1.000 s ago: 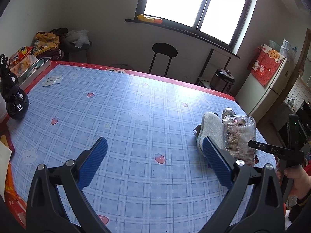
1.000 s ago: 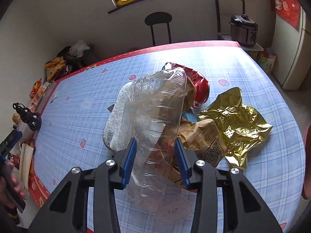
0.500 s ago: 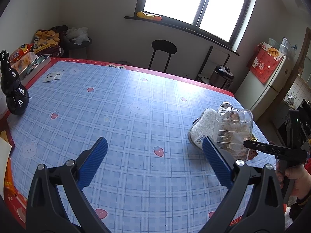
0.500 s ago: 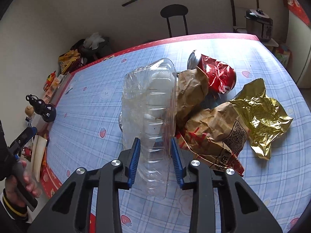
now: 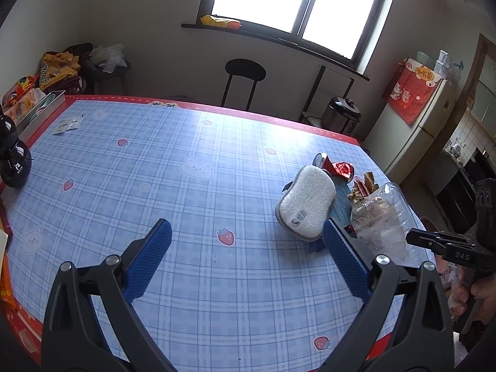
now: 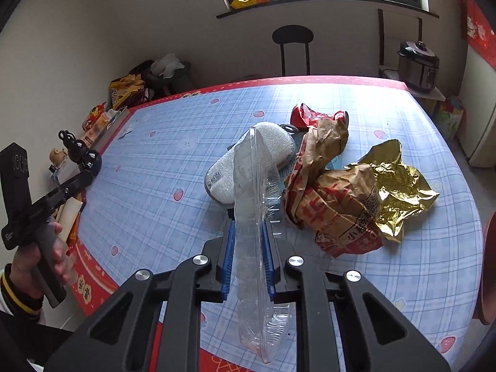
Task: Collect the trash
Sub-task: 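Lift the clamshell with the right tool while the left tool grasps the white sponge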
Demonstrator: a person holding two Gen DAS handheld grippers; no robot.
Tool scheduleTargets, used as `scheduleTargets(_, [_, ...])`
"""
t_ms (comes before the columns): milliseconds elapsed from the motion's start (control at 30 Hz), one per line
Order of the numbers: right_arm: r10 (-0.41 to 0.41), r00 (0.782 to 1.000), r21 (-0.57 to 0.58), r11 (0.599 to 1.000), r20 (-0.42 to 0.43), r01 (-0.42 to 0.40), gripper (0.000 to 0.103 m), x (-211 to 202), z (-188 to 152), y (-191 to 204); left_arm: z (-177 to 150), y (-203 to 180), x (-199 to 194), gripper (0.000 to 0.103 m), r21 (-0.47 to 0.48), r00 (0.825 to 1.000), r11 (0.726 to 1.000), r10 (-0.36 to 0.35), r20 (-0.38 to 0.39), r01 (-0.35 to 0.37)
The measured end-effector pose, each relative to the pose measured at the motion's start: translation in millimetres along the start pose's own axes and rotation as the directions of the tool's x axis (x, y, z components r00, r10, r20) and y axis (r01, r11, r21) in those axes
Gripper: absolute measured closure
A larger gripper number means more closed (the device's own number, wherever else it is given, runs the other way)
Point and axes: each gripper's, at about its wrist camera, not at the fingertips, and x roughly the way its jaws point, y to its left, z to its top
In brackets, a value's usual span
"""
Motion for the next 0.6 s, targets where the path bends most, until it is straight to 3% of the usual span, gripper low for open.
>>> scheduleTargets(167, [0.050, 0.998, 0.082, 0.995, 0.039, -0.053, 0.097, -28, -8, -17, -2, -18, 10, 0.012, 0.022, 0.999, 0.999, -0.035, -0.022, 0.036])
scheduleTargets(333, [0.077, 0.990, 0.159, 0.983, 0.122, -0.096, 0.097, -65, -8, -39, -1, -41, 21, 0.014, 0.046, 0.996, 0.996, -0.074, -0.043, 0.076])
scheduleTargets(500, [0.015, 0.982, 0.162, 0.986, 0.186, -0.046, 0.097, -96, -9, -56, -5, -59, 50, 0.015, 0.046, 0.990, 0.992, -0.109, -0.091, 0.114])
scheduleTargets(600, [-0.065, 0.980, 0.141, 0.989, 0.189, 0.038, 0.097, -106, -14, -67, -4, -57, 84, 0.023, -0.037, 0.981, 0.990, -0.141, -0.133, 0.138])
